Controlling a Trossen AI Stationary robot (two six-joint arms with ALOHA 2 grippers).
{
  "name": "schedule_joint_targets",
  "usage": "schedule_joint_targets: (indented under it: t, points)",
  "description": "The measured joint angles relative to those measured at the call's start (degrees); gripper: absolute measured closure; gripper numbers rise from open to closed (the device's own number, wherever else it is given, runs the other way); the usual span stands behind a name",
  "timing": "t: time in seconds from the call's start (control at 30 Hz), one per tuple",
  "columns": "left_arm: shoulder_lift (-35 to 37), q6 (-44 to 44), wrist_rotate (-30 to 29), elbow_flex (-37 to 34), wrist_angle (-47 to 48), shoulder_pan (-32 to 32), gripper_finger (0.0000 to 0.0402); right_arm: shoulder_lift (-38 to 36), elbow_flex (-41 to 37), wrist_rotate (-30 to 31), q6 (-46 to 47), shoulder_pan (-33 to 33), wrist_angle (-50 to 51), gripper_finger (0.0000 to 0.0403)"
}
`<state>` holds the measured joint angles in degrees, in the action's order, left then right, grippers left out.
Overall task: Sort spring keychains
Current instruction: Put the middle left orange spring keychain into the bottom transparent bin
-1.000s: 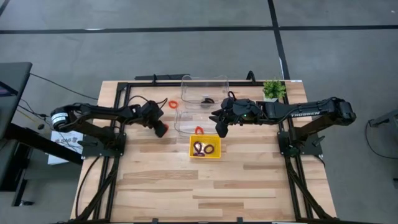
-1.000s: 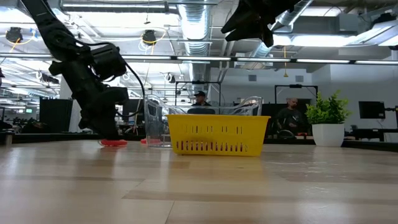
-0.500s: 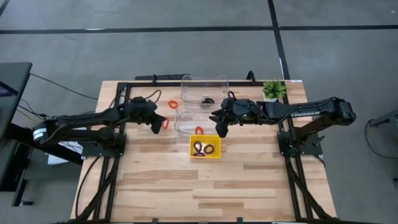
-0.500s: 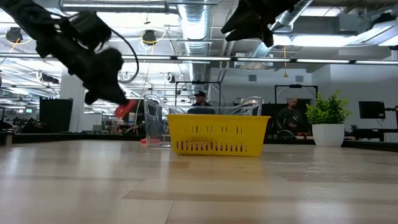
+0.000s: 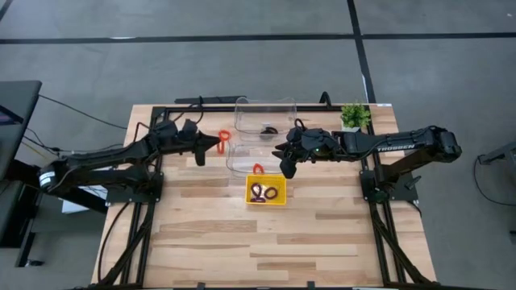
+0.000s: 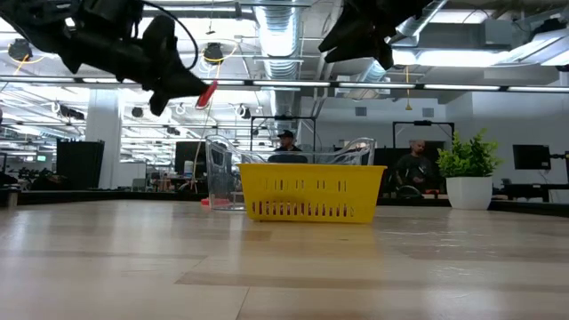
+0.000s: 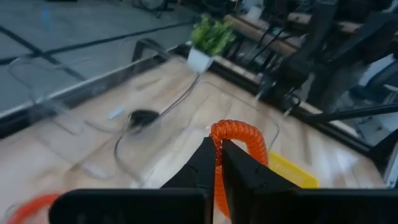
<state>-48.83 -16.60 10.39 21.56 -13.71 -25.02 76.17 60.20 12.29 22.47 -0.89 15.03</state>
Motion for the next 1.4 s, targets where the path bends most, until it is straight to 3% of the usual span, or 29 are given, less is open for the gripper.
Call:
schedule_joint_targets:
  t: [0.3,0.63,0.87,1.4]
  points:
    - [-6.6,0.0,0.4,1.1,-5.4,0.0,0.0388,0.0,0.0,0.1,-0.4,0.0,1.2,0.0296]
    - [-20.0,4.4,4.7,11.8,-5.7,0.5,0.0388,0.0,0.0,0.1,-2.0,-0.2,1.8,0.0296]
    - [-28.5,6.2,7.4,18.8,-5.6,0.2,0.0387,-2.3,0.0,0.3,-2.0,-1.9,8.6,0.0296]
    - [-40.4,6.3,9.6,31.4,-5.4,-2.1,0.0387,-8.0,0.0,3.5,-10.3,-7.7,20.2,0.0296]
